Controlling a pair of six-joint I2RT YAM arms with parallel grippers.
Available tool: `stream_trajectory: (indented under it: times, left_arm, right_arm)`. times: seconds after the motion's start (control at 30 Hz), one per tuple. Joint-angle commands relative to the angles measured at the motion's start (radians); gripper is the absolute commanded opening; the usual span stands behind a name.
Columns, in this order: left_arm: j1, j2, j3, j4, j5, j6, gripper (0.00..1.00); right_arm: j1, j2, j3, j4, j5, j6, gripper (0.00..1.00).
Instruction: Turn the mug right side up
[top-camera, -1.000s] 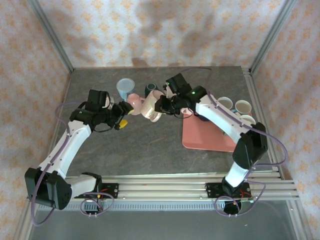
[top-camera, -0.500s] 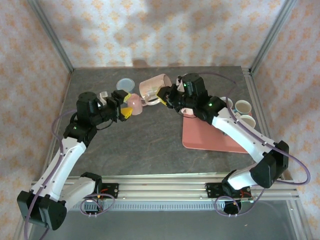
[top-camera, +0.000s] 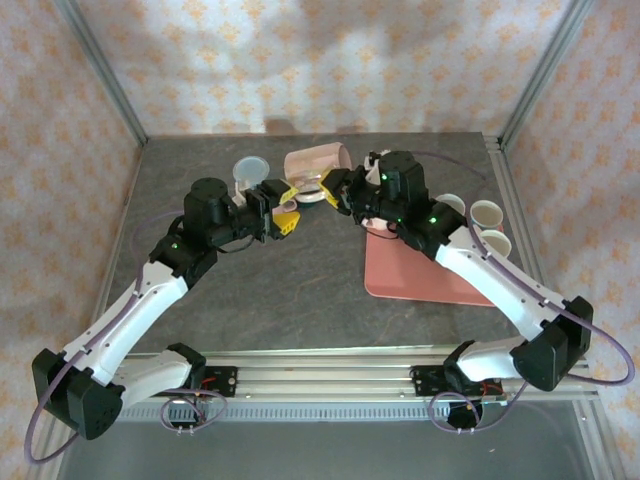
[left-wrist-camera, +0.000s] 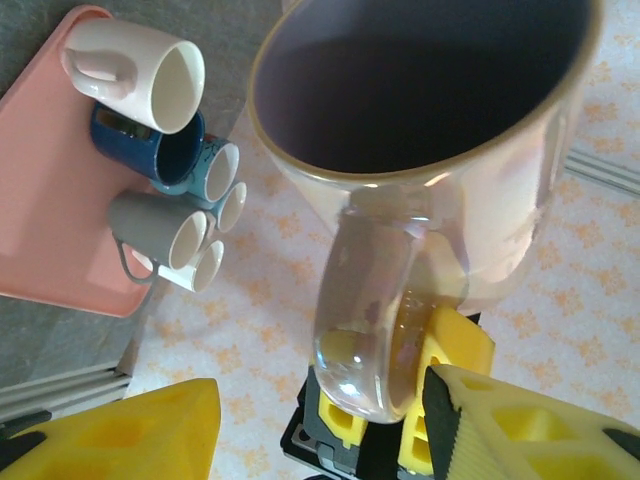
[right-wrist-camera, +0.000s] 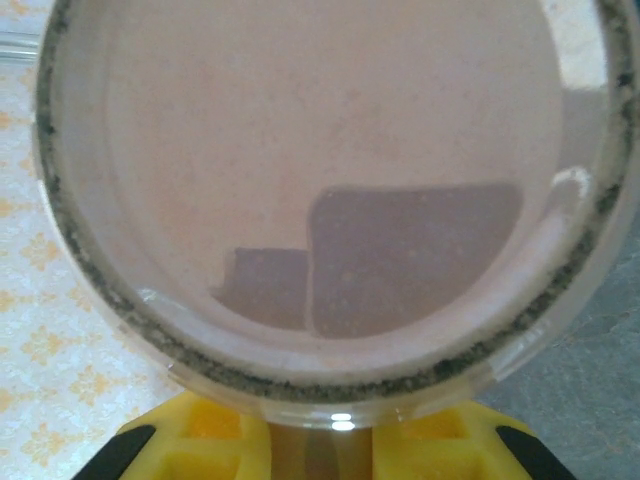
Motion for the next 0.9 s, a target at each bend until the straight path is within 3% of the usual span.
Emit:
stream_trajectory:
  times: [0.0,0.3,0.47,0.87]
  left_arm:
    - [-0.020,0.007,0.004,0.086,-0.055,-0.049,0.53]
    - [-0.058,0.014,-0.028,0.229,-0.147,-0.101,0.47]
    - [-0.075,0.018,-0.050,0.305,-0.184,-0.132,0.37]
    - [-0.100,0.036,-0.046,0.321,-0.215,-0.121,0.27]
  right_arm:
    - [0.003,-0.070,0.002,0.181,0.017,0.013,0.00]
    - [0.005,-0.085,-0.034,0.233,-0.007,0.068,0.00]
    - [0.005,-0.087,-0.038,0.238,-0.006,0.078,0.00]
    - [0.005,-0.087,-0.034,0.282,-0.004,0.122,0.00]
